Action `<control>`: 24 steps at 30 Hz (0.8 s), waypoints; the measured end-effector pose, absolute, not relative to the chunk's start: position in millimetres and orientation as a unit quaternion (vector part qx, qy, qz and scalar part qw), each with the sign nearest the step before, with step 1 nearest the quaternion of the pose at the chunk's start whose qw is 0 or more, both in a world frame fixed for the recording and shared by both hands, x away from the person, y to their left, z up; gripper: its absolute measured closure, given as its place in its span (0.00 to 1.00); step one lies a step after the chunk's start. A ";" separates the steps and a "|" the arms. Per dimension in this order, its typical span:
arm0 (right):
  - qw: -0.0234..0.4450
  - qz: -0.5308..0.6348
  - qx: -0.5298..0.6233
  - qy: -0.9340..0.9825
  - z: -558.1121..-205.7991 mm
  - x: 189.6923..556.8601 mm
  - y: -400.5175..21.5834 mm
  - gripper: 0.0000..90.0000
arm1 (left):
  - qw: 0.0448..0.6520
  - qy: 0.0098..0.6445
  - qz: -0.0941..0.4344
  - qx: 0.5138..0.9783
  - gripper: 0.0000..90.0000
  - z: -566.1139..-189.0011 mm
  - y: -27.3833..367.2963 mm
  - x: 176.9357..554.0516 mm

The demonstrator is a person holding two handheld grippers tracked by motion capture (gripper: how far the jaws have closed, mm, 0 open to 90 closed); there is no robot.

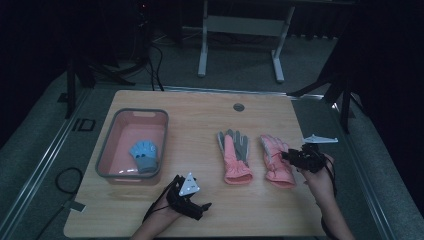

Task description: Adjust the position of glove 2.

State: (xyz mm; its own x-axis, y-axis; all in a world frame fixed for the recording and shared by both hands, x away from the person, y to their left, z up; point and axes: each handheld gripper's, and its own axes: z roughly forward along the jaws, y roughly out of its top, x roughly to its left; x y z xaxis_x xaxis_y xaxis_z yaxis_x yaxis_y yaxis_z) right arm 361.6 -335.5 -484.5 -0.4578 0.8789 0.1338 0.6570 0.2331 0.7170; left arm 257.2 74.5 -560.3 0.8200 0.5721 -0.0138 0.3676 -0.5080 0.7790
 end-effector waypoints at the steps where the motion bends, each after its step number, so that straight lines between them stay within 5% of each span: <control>1: 0.147 0.368 0.502 0.769 -488.7 361.9 -336.0 0.68 | 0.414 0.273 0.123 0.859 0.02 -560.4 74.6 257.1; 9: 0.138 0.345 0.514 0.773 -518.5 367.6 -335.6 0.67 | 0.414 0.274 0.122 0.859 0.02 -560.4 74.9 257.3; 18: 0.119 0.360 0.510 0.772 -536.2 371.3 -334.5 0.94 | 0.411 0.274 0.121 0.861 0.02 -560.4 74.5 257.6; 24: 0.121 0.373 0.522 0.757 -524.9 366.2 -334.4 0.99 | 0.412 0.276 0.121 0.860 0.02 -560.7 74.1 257.5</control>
State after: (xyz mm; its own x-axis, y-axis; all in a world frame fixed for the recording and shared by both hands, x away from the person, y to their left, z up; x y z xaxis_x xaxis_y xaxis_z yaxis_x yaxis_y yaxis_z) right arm 366.2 -334.4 -524.9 -0.4248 0.8814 0.2066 0.7007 0.1756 0.6915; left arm 257.5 74.1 -560.7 0.8178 0.5753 -0.0189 0.3755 -0.5083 0.7750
